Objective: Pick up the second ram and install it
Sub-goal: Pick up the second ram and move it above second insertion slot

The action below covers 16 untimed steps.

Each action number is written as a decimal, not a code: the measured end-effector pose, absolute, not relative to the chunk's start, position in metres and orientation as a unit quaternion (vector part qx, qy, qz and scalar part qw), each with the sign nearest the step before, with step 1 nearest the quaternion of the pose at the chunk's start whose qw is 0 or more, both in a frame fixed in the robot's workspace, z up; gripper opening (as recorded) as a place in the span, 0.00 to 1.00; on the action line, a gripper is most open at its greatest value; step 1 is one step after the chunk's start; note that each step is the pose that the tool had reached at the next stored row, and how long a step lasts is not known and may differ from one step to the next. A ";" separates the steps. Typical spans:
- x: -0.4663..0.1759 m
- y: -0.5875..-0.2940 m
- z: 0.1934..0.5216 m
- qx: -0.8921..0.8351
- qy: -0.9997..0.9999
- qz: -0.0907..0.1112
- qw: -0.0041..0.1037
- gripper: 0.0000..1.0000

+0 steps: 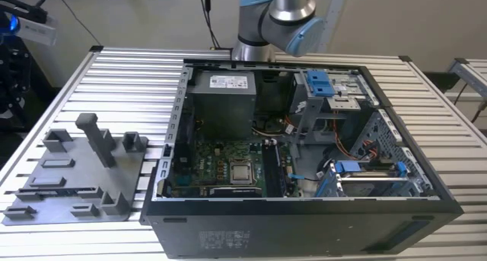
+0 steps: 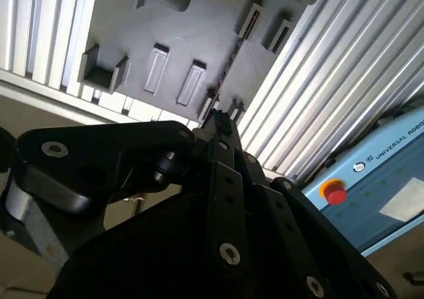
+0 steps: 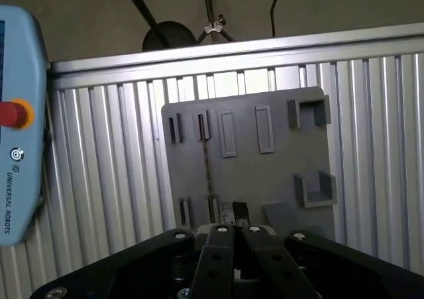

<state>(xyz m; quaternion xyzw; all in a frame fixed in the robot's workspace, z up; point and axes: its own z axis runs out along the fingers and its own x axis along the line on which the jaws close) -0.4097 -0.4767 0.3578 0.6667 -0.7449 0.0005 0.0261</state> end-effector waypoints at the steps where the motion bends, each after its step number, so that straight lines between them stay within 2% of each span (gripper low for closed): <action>1: -0.410 -0.477 0.358 0.667 -0.745 0.000 0.026 0.11; 6: -0.410 -0.477 0.358 0.667 -0.744 0.001 0.026 0.12; 9: -0.410 -0.477 0.358 0.668 -0.744 0.001 0.026 0.30; 11: -0.410 -0.477 0.358 0.668 -0.744 0.001 0.026 0.30; 12: -0.410 -0.477 0.358 0.668 -0.744 0.001 0.026 0.36; 16: -0.410 -0.477 0.358 0.669 -0.743 0.001 0.026 0.36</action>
